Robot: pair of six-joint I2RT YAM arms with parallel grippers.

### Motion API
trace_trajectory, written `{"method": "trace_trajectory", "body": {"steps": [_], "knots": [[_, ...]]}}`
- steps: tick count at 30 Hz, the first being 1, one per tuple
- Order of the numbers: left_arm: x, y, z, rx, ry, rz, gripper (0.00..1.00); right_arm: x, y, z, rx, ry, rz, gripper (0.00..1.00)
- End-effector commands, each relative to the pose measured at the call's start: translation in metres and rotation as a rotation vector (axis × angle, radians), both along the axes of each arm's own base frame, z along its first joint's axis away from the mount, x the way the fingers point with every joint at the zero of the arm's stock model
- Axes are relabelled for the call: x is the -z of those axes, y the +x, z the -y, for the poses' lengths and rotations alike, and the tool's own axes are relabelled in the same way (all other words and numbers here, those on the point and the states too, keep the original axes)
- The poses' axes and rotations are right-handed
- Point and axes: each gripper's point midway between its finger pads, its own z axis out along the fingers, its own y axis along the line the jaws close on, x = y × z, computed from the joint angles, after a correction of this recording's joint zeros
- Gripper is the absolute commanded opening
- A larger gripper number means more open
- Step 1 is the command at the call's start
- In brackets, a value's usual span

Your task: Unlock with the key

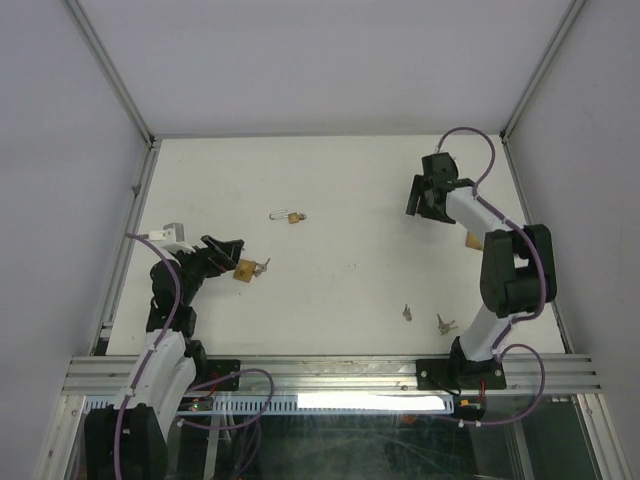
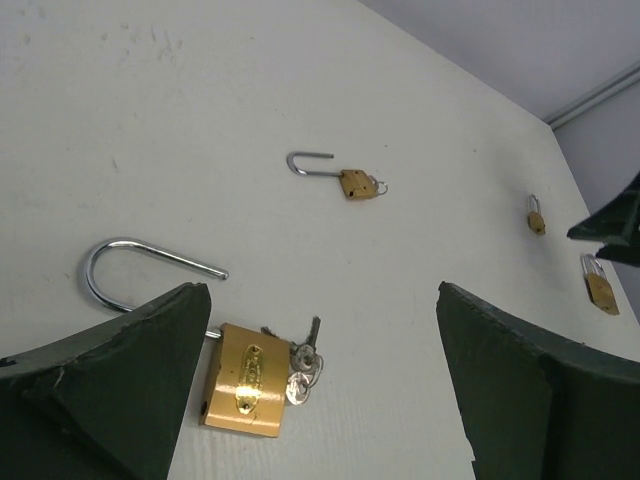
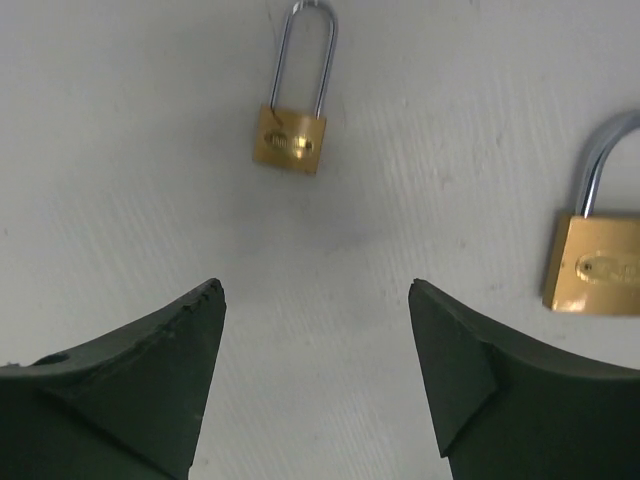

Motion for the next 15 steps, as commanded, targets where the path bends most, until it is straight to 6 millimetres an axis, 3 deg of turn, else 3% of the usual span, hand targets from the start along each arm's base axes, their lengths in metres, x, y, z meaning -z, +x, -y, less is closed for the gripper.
{"method": "trace_trajectory", "body": {"steps": [1, 5, 7, 12, 15], "knots": [[-0.008, 0.001, 0.015, 0.100, -0.009, 0.063, 0.99, -0.013, 0.060, 0.019, 0.062, -0.051, 0.088, 0.76], [-0.015, -0.007, 0.051, 0.344, 0.114, 0.147, 0.99, 0.004, 0.084, 0.018, 0.098, -0.042, 0.016, 0.74], [-0.019, -0.004, 0.061, 0.387, 0.140, 0.144, 0.99, 0.014, 0.088, 0.017, 0.120, -0.037, -0.025, 0.74], [-0.038, 0.036, 0.060, 0.368, 0.204, 0.090, 0.99, 0.034, 0.087, 0.015, 0.185, -0.001, -0.100, 0.72], [-0.053, 0.059, 0.061, 0.359, 0.210, 0.097, 0.99, 0.045, 0.086, 0.012, 0.188, 0.040, -0.141, 0.64]]}}
